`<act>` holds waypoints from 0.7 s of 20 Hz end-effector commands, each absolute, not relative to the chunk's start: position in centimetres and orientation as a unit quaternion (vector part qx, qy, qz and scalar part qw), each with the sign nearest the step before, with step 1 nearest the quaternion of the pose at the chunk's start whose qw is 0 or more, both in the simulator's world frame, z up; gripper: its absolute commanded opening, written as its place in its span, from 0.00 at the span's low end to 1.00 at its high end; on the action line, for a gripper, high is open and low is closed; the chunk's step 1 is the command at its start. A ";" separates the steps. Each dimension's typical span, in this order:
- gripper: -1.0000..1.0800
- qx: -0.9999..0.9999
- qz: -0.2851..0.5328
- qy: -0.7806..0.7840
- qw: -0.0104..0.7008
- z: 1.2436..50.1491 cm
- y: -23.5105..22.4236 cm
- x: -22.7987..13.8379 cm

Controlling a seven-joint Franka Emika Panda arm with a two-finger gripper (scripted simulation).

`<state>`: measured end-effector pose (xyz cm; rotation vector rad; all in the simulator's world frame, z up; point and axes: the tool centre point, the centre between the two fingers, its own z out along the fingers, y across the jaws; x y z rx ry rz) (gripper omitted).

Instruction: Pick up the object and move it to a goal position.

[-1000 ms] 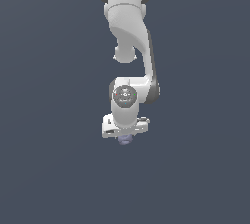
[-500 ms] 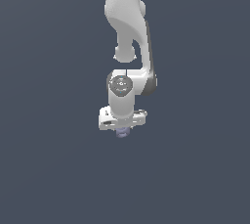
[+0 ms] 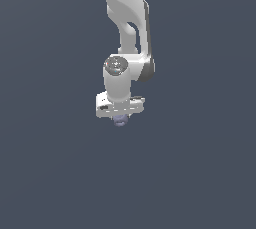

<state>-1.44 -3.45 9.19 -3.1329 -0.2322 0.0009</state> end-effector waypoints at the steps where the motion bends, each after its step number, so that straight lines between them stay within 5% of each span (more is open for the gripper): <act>1: 0.00 -0.997 0.000 -0.074 0.000 10.2 -4.1 -3.1; 14: 0.00 -0.997 0.000 -0.074 0.000 14.8 -7.3 -10.3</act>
